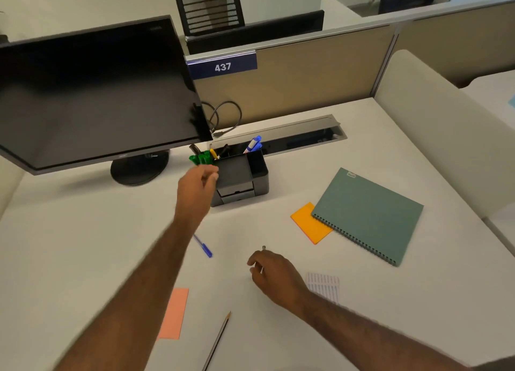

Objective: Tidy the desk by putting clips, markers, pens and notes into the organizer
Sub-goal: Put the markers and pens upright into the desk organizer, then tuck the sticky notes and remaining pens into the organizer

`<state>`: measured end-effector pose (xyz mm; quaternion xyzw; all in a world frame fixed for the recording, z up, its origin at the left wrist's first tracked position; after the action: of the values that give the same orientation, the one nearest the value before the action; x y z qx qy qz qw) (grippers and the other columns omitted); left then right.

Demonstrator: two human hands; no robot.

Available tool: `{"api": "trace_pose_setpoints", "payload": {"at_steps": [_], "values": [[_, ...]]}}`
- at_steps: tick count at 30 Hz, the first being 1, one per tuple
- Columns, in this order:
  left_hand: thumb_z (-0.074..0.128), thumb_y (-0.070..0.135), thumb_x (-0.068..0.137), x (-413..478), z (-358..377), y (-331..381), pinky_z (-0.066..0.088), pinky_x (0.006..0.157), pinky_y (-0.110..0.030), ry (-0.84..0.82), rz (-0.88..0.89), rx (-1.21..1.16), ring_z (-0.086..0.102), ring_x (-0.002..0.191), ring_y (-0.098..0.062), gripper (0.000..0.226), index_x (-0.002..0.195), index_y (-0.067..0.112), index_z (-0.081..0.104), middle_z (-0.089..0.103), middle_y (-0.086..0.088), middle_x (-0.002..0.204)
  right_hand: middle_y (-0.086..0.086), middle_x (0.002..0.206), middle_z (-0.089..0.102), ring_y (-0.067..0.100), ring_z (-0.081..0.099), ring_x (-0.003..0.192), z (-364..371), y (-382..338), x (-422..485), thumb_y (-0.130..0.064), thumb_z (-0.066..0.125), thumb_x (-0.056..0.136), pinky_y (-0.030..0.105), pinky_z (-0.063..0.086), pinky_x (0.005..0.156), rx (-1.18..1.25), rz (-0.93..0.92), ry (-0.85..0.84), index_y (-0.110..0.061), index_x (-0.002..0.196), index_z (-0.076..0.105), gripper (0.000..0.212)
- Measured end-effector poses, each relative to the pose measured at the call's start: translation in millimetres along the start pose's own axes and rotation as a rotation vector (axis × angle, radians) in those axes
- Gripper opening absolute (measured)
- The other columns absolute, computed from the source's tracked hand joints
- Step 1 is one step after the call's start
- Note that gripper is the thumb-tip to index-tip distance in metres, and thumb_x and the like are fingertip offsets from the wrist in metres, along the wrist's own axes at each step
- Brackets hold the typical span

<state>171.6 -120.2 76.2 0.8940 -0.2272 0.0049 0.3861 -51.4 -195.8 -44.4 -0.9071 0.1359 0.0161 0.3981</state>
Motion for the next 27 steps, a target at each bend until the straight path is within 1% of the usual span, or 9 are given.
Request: {"api": "trace_pose_setpoints", "payload": {"at_steps": [2, 6, 12, 15, 17, 20, 23, 25, 27], "values": [[0.055, 0.02, 0.099, -57.7, 13.0, -35.3, 0.045, 0.077, -0.017, -0.069, -0.053, 0.032, 0.061, 0.087, -0.008, 0.02, 0.113, 0.017, 0.069, 0.068, 0.002, 0.106, -0.006, 0.103, 0.064, 0.01, 0.06, 0.088, 5.1, 0.3, -1.4, -0.028, 0.054, 0.095, 0.029, 0.05, 0.081, -0.044, -0.011, -0.03, -0.026, 0.109, 0.061, 0.017], [0.055, 0.009, 0.097, -152.9, 23.9, -98.9, 0.048, 0.083, -0.026, -0.107, -0.152, 0.071, 0.063, 0.091, -0.015, 0.018, 0.105, 0.016, 0.069, 0.068, 0.003, 0.103, 0.002, 0.11, 0.059, 0.022, 0.059, 0.097, 30.7, -13.3, -4.6, -0.023, 0.047, 0.096, 0.037, 0.049, 0.083, -0.213, -0.119, -0.143, -0.021, 0.114, 0.06, 0.023], [0.05, 0.005, 0.096, -207.4, 16.9, -124.3, 0.043, 0.086, -0.021, -0.043, -0.228, 0.056, 0.059, 0.096, -0.006, 0.025, 0.106, 0.022, 0.065, 0.062, 0.016, 0.101, 0.013, 0.12, 0.049, 0.032, 0.051, 0.103, 77.4, -65.6, 2.6, -0.006, 0.044, 0.091, 0.043, 0.047, 0.07, -0.54, -0.411, -0.198, -0.011, 0.129, 0.05, 0.039], [0.046, 0.004, 0.097, -214.6, 12.5, -119.1, 0.043, 0.09, -0.021, -0.004, -0.251, 0.002, 0.058, 0.1, -0.005, 0.028, 0.113, 0.019, 0.064, 0.061, 0.015, 0.106, 0.021, 0.146, 0.034, 0.037, 0.044, 0.117, 85.0, -89.0, 23.3, -0.001, 0.044, 0.091, 0.046, 0.042, 0.083, -0.659, -0.455, -0.152, -0.01, 0.146, 0.031, 0.057], [0.046, -0.001, 0.096, -219.5, 5.8, -118.6, 0.043, 0.092, -0.023, 0.054, -0.269, -0.027, 0.059, 0.101, -0.009, 0.029, 0.112, 0.013, 0.065, 0.061, 0.011, 0.107, 0.022, 0.153, 0.023, 0.038, 0.038, 0.124, 88.5, -95.4, 37.2, -0.003, 0.042, 0.093, 0.049, 0.04, 0.09, -0.731, -0.426, -0.164, -0.009, 0.149, 0.022, 0.06], [0.047, -0.004, 0.096, -226.1, -2.9, -123.7, 0.046, 0.092, -0.026, 0.109, -0.303, -0.058, 0.061, 0.101, -0.013, 0.027, 0.109, 0.011, 0.065, 0.063, 0.008, 0.106, 0.022, 0.141, 0.038, 0.035, 0.045, 0.114, 91.1, -97.5, 46.5, -0.004, 0.042, 0.093, 0.046, 0.042, 0.085, -0.84, -0.444, -0.137, -0.001, 0.143, 0.033, 0.05], [0.047, -0.001, 0.096, -228.1, 0.6, -124.3, 0.045, 0.092, -0.025, 0.071, -0.268, -0.017, 0.06, 0.103, -0.014, 0.027, 0.109, 0.014, 0.064, 0.063, 0.007, 0.107, 0.01, 0.106, 0.06, 0.026, 0.056, 0.091, 86.7, -98.1, 37.1, -0.003, 0.057, 0.085, 0.037, 0.043, 0.071, -0.899, -0.507, -0.121, -0.008, 0.114, 0.061, 0.03], [0.048, 0.002, 0.096, -229.1, 8.6, -122.7, 0.043, 0.093, -0.027, 0.013, -0.239, 0.064, 0.058, 0.106, -0.017, 0.027, 0.112, 0.015, 0.064, 0.062, 0.005, 0.111, 0.003, 0.088, 0.061, 0.022, 0.057, 0.077, 81.0, -92.3, 30.2, -0.004, 0.069, 0.076, 0.033, 0.041, 0.062, -0.869, -0.49, -0.14, -0.015, 0.096, 0.066, 0.023], [0.051, 0.003, 0.094, -232.1, 21.2, -116.8, 0.043, 0.098, -0.031, -0.051, -0.185, 0.164, 0.056, 0.113, -0.023, 0.029, 0.118, 0.012, 0.064, 0.062, -0.002, 0.12, 0.003, 0.082, 0.059, 0.022, 0.057, 0.07, 74.0, -81.1, 26.2, -0.003, 0.074, 0.069, 0.031, 0.036, 0.055, -0.786, -0.448, -0.131, -0.017, 0.089, 0.063, 0.027]]}}
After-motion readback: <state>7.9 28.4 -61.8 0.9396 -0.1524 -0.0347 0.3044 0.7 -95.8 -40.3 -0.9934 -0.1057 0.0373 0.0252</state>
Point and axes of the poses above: each hand's wrist, its own x-axis towards the middle knuckle, its own z-axis out of the palm, y = z × x, the point moved 10 cm from there along x, towards the middle knuckle
